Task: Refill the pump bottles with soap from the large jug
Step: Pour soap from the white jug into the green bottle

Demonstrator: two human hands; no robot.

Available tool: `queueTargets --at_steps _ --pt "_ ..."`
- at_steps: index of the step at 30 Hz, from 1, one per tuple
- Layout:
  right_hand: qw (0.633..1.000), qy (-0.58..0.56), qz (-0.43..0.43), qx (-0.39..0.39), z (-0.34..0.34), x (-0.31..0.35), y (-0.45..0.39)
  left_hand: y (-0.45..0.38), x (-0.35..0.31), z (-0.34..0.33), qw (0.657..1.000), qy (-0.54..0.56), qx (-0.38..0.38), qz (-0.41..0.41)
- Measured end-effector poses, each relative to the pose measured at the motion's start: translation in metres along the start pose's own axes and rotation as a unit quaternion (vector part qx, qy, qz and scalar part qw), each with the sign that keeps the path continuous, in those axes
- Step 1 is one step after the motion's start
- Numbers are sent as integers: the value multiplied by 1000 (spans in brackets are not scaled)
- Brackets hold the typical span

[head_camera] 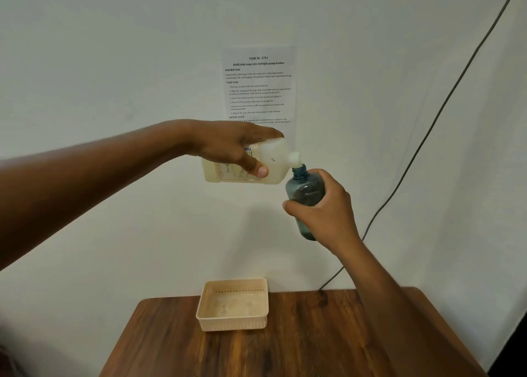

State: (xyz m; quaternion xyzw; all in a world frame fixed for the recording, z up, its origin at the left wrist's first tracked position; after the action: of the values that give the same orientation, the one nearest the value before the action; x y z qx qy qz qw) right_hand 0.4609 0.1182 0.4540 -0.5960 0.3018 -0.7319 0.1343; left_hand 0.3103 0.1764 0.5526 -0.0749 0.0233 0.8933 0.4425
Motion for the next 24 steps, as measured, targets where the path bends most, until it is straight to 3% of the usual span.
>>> queueTargets --at_steps 24 --pt "1000 -8 0 4 0 -2 -1 1 2 2 1000 4 -3 4"
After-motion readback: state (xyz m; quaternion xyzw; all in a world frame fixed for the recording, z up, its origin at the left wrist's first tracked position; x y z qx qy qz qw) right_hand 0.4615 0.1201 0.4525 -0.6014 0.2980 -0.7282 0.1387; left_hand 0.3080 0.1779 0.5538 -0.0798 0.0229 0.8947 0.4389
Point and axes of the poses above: each hand's wrist, its own y-axis away from the middle knuckle, its own z-axis out of the back of the hand, x = y × z, the point moved 9 cm from there along -y, towards the middle knuckle, and after that the axes turned 8 degrees about -y, right-handed, at the moved point
